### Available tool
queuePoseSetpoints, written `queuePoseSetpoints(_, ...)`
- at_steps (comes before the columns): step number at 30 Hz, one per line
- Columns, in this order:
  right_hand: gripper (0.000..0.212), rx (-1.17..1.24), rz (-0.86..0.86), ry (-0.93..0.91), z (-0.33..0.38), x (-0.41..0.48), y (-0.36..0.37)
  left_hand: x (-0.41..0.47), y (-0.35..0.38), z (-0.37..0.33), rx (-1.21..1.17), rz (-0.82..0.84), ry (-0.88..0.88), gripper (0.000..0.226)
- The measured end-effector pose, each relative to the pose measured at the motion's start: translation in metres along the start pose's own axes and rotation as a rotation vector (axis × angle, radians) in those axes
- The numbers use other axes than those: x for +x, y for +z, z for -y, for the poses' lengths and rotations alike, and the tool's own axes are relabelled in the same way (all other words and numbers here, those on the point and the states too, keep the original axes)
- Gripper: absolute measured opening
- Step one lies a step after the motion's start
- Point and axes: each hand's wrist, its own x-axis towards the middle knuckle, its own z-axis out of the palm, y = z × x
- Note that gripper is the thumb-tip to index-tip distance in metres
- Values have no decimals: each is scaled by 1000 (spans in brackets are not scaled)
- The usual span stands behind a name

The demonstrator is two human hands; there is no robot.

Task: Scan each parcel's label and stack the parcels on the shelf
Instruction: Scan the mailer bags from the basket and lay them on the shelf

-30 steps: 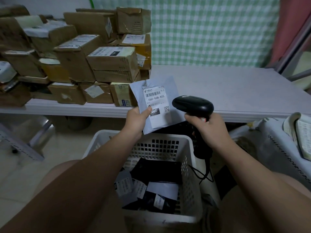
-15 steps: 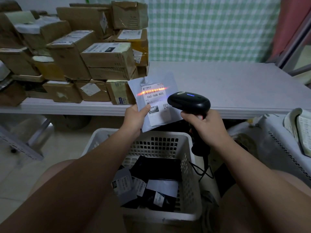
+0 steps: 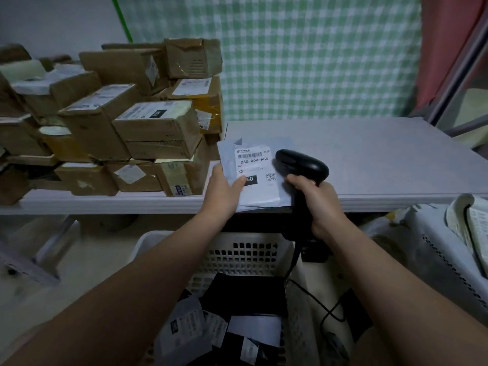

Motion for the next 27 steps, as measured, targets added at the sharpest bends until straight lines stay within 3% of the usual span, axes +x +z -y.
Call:
queuePoseSetpoints(3, 13, -18, -50, -37, 6, 25, -1, 6, 17, -8, 655, 47, 290, 74)
queuePoseSetpoints(5, 13, -49, -32, -29, 10, 41, -4, 19, 34, -2, 916, 225, 457, 57)
queuePoseSetpoints(6, 14, -65, -32, -15, 12, 49, -5, 28, 41, 0, 962, 292, 459, 46)
queuePoseSetpoints(12, 20, -135, -135, -14, 17, 82, -16, 104, 64, -4, 1054, 212, 365, 25)
queuePoseSetpoints(21, 17, -107, -19, 36, 9, 87, -13, 186, 86, -4, 1309, 111, 269, 32)
queuePoseSetpoints(24, 19, -117, -11, 15, 8, 85, -11, 184, 84, -2, 1254, 100, 273, 29)
queuePoseSetpoints(27, 18, -185, 40, -3, 8, 74, -9, 154, 71, 1, 1028, 130, 351, 26)
